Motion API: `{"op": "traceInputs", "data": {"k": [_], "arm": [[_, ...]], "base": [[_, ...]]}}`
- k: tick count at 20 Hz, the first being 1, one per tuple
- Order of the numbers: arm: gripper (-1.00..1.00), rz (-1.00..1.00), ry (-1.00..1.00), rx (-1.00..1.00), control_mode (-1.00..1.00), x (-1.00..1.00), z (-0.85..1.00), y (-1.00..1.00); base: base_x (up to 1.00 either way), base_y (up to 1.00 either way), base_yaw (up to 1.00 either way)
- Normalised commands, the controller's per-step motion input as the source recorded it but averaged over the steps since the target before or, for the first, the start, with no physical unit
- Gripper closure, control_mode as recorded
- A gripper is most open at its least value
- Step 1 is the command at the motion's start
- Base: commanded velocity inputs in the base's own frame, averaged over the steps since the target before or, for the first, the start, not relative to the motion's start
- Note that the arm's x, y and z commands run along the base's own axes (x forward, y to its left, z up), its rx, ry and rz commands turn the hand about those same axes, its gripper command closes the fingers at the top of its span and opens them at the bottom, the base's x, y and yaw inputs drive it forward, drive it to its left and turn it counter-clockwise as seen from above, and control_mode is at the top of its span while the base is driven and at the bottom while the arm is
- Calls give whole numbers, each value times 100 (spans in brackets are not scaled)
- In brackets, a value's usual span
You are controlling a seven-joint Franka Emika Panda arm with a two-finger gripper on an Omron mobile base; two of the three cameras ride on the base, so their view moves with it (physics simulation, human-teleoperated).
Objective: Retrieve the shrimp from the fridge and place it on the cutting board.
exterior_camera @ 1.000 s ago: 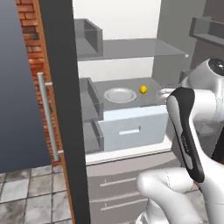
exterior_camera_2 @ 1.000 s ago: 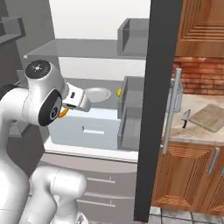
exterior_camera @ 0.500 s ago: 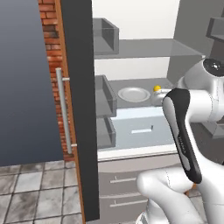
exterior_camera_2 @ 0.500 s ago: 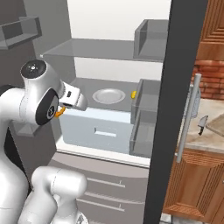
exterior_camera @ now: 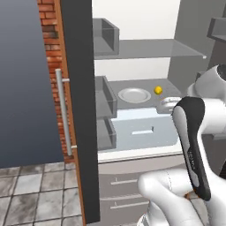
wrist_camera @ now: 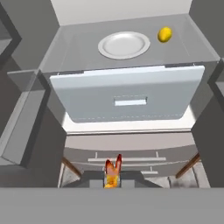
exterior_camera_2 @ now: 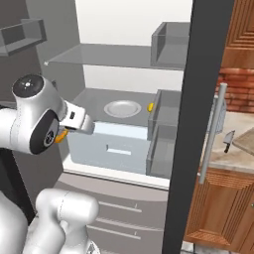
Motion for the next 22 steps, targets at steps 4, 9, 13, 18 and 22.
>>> {"op": "traceInputs", "data": {"k": [4, 9, 13, 18, 22], "arm": [[100, 6, 0, 0, -100, -100, -15, 0], [100, 0, 0, 0, 100, -60, -9, 0], [100, 0, 0, 0, 100, 0, 0, 0], [100, 0, 0, 0, 100, 0, 0, 0], [100, 0, 0, 0, 100, 0, 0, 0]], "base": [[0, 0, 0], [-40, -1, -1], [-98, -8, -49], [-76, 0, -78], [-52, 6, -90]]}}
